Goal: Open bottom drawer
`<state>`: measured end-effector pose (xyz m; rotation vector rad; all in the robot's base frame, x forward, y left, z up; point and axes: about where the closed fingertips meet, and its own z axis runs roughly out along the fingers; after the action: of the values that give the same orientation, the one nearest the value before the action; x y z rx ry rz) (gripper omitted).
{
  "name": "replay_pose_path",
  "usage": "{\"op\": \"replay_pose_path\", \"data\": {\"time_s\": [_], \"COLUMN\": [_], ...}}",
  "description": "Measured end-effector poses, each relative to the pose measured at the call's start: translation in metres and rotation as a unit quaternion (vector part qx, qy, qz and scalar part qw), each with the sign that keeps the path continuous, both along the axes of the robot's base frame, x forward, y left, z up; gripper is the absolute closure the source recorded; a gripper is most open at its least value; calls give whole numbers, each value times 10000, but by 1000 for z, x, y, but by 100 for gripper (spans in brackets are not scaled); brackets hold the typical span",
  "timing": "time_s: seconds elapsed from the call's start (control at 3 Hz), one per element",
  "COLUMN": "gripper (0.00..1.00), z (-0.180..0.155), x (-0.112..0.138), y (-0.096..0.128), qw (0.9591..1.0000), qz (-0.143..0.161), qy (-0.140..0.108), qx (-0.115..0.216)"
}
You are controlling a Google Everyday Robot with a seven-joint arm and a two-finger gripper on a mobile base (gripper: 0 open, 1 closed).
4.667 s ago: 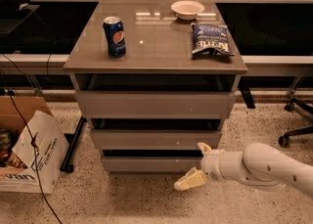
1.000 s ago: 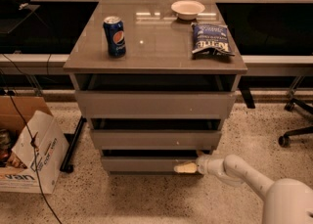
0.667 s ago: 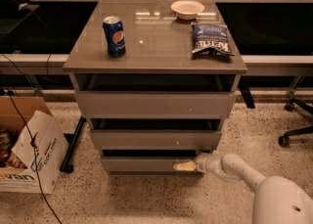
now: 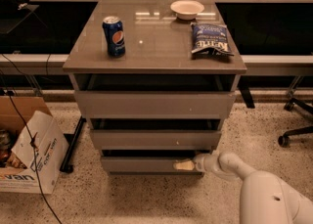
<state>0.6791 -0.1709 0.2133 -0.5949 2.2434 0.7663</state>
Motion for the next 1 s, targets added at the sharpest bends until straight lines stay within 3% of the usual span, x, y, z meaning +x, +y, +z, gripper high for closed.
{"op": "replay_pose_path", "data": {"time_s": [0.67, 1.0], "gripper": [75, 60], "z": [0, 0], "x": [-2, -2], "y": [-2, -2], "qw": [10000, 10000], "qz": [9, 9], "qy": [30, 30], "qx": [-69, -69]}}
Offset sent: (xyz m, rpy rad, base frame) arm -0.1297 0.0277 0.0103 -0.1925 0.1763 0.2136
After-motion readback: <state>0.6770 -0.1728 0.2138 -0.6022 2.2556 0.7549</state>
